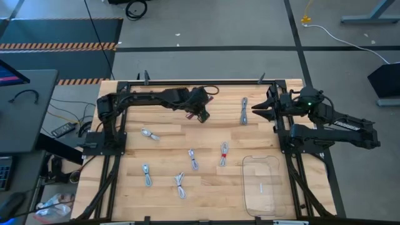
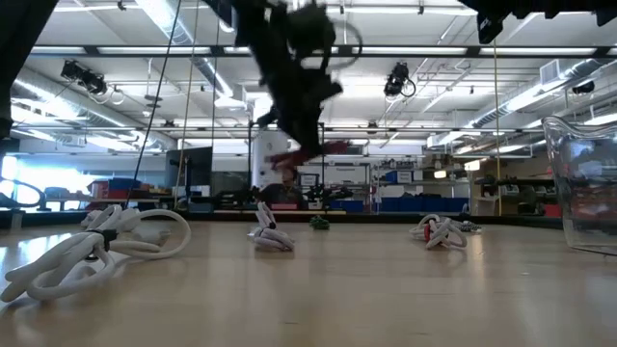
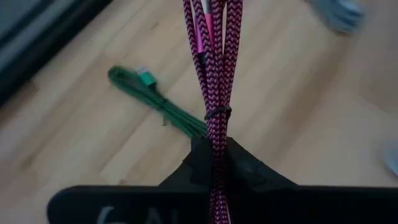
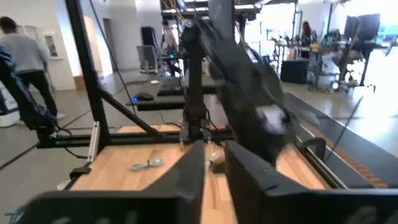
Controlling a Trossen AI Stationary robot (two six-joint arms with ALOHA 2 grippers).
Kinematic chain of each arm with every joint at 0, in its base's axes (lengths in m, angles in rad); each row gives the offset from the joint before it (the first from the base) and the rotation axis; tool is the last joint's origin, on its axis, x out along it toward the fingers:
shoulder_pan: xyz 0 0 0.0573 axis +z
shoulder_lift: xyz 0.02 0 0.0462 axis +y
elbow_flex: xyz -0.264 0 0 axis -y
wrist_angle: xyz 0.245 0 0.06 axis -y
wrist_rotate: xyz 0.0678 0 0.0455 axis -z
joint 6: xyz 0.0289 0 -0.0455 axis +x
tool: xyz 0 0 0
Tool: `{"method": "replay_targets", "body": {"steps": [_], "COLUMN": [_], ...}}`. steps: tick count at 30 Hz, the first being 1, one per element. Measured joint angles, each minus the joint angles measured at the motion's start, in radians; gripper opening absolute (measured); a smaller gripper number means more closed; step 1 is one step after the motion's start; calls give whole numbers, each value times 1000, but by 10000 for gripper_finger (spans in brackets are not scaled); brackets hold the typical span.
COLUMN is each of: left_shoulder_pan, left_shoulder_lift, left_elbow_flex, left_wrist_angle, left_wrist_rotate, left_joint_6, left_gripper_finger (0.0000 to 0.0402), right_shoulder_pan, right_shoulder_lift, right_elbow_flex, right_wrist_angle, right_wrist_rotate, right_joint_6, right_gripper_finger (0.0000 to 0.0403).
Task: Pick and place USB-C Cables
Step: Put the pink charger cable into the transparent bin
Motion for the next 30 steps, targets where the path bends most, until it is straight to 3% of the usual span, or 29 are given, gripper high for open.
{"method": "replay_targets", "body": {"steps": [3,6,13,21,26,30], "left_shoulder_pan": [-67,-137,-294,-378,-385,-381], "left_shoulder_lift": [-30,-67,-165,-261,-279,-280], "left_elbow_flex": [86,169,293,308,308,308], "left_wrist_angle": [-51,-104,-225,-304,-343,-341], "left_wrist_rotate": [-9,-54,-177,-259,-270,-270], "left_joint_6": [89,162,244,209,177,177], "left_gripper_finger": [20,20,20,20,20,20], "right_shoulder_pan": [-1,0,0,29,85,136], "right_shoulder_lift": [35,77,232,459,577,662], "right_elbow_flex": [0,0,0,0,3,57], "right_wrist_angle": [8,24,190,530,769,820], "right_wrist_rotate": [9,58,158,106,33,2], "right_joint_6": [-10,-17,-18,-50,-52,-82], "right_gripper_finger": [32,35,118,221,242,240]}}
